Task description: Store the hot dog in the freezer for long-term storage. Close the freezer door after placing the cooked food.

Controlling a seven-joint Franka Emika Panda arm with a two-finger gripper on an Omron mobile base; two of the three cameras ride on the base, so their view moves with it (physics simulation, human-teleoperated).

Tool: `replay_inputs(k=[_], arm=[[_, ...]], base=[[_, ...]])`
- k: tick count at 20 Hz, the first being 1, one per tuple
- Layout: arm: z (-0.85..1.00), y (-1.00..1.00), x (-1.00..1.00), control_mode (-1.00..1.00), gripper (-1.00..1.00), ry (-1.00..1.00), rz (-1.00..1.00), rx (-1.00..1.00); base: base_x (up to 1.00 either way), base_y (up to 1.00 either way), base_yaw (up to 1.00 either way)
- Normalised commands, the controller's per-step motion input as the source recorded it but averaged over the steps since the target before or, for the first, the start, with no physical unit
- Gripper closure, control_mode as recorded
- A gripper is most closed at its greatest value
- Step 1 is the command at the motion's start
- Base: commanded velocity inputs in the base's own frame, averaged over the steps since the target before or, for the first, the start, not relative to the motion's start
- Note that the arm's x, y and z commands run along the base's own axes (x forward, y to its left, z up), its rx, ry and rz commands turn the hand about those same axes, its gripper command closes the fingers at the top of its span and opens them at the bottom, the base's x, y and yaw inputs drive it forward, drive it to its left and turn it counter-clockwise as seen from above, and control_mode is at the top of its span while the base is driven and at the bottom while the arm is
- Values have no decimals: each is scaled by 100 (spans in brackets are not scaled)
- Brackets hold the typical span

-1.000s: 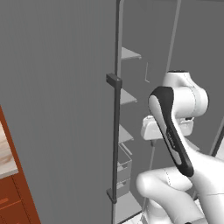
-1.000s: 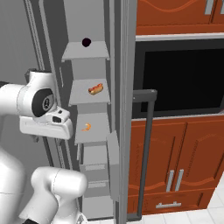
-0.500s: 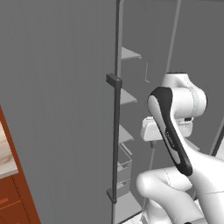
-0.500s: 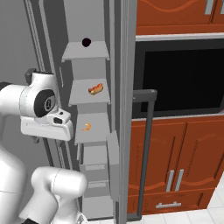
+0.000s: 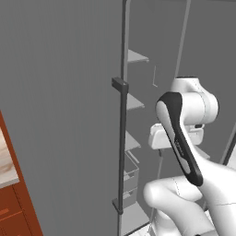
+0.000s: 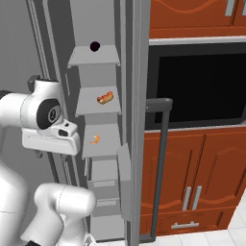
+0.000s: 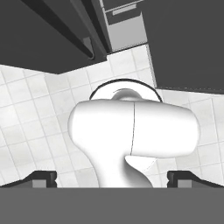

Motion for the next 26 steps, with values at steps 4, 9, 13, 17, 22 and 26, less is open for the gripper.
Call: replay_inputs(k=[4,9,13,17,22,26], arm=[[0,0,0,100,-100,0,0,0],[0,0,0,100,-100,0,0,0],[0,0,0,100,-100,0,0,0],[0,0,0,100,-100,0,0,0],[0,0,0,100,-100,0,0,0],[0,0,0,100,-100,0,0,0]], base=[[-46,0,0],[-62,-1,0],[-69,0,0],[-61,-1,10],[-42,-21,30],[-42,-27,37]])
